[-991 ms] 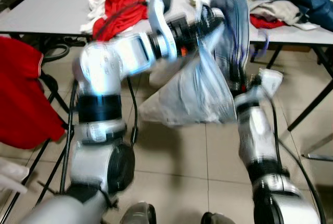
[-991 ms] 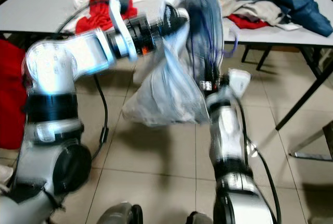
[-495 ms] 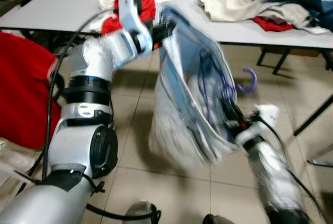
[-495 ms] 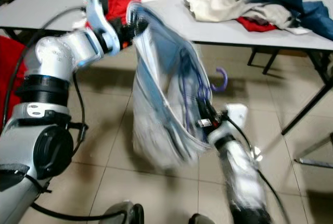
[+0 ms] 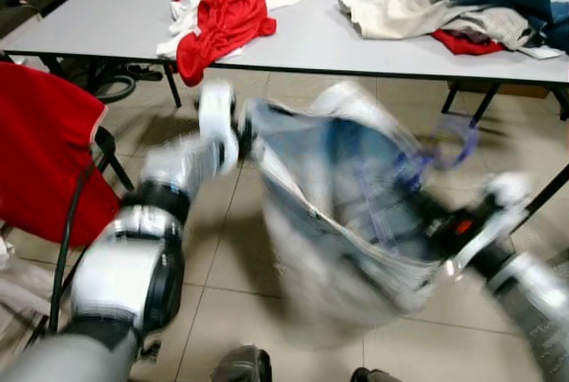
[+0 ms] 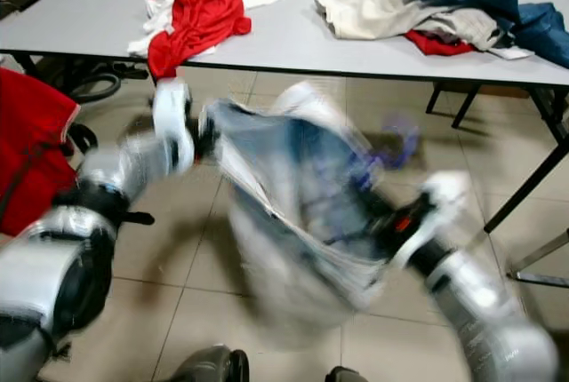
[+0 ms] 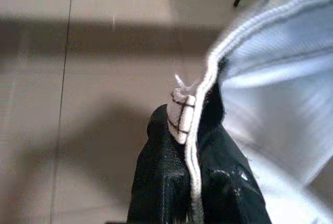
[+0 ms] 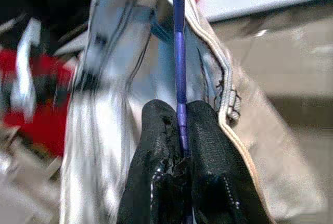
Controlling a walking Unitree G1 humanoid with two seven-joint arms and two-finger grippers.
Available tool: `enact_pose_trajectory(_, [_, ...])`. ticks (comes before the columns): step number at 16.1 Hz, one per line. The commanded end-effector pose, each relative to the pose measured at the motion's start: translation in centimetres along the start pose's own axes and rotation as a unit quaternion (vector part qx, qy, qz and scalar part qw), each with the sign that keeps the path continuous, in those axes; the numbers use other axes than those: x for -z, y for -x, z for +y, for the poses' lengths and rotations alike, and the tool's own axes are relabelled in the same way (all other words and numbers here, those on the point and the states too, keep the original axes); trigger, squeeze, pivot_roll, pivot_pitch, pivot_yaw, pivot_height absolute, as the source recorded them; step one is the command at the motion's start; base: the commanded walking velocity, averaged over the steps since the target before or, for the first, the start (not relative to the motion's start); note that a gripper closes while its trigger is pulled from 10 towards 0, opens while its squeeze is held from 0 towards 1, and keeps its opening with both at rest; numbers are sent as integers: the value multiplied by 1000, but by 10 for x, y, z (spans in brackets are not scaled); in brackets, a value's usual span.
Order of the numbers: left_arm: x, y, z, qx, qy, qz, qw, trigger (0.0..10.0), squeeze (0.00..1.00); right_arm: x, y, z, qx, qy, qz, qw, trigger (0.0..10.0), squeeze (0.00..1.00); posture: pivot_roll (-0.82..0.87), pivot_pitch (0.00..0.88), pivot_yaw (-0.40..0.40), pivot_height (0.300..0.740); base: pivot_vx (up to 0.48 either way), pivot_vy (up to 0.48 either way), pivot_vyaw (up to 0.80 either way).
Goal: Hang hanger
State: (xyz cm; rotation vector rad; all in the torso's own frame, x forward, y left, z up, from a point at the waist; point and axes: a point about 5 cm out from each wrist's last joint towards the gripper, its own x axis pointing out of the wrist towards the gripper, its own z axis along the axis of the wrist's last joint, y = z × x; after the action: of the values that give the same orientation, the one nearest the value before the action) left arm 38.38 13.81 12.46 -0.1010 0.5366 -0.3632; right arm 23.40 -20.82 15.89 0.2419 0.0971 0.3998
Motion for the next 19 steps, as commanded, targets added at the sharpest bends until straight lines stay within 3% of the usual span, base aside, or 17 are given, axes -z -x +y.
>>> enact_pose_trajectory(1, [14,-1,2,-9,-36,26,999,10000,0,-27,4,-1,6,8,-46,999,10000,0,17,46,90,740,0,0,0])
enact_pose_trajectory(3, [42,-6,-2,-11,-75,57,996,10000,0,-44,6,4,-6,-8,-48,999,10000,0,16,49,79,740,0,0,0])
enact_pose_trajectory(6, [70,-11,-12,-12,-96,72,993,10000,0,-46,0,9,-12,-41,4,999,10000,0,4,53,60,740,0,0,0])
enact_pose_trajectory(9, [91,-13,-20,-5,-96,83,992,10000,0,-45,-9,11,2,-63,22,998,10000,0,-9,55,50,740,0,0,0])
enact_pose_trajectory(10, [92,-13,-22,1,-83,73,994,10000,98,-45,-10,11,4,-64,25,998,10000,0,-11,55,49,740,0,0,0])
enact_pose_trajectory(11, [86,-14,-28,38,-42,33,998,10000,1000,-43,-14,11,17,-53,36,998,10000,0,-16,56,47,740,0,0,0])
enact_pose_trajectory(13, [79,-13,-28,63,-34,5,997,10000,1000,-41,-17,9,32,-37,47,998,10000,0,-12,57,48,740,0,0,0])
enact_pose_trajectory(16, [78,-6,-18,79,-21,-14,997,10000,1000,-43,-21,8,38,-40,49,997,10000,0,-2,54,42,740,0,0,0])
enact_pose_trajectory(19, [68,0,-12,117,23,-64,991,10000,1000,-41,-25,6,43,-30,56,997,10000,0,5,53,39,740,0,0,0])
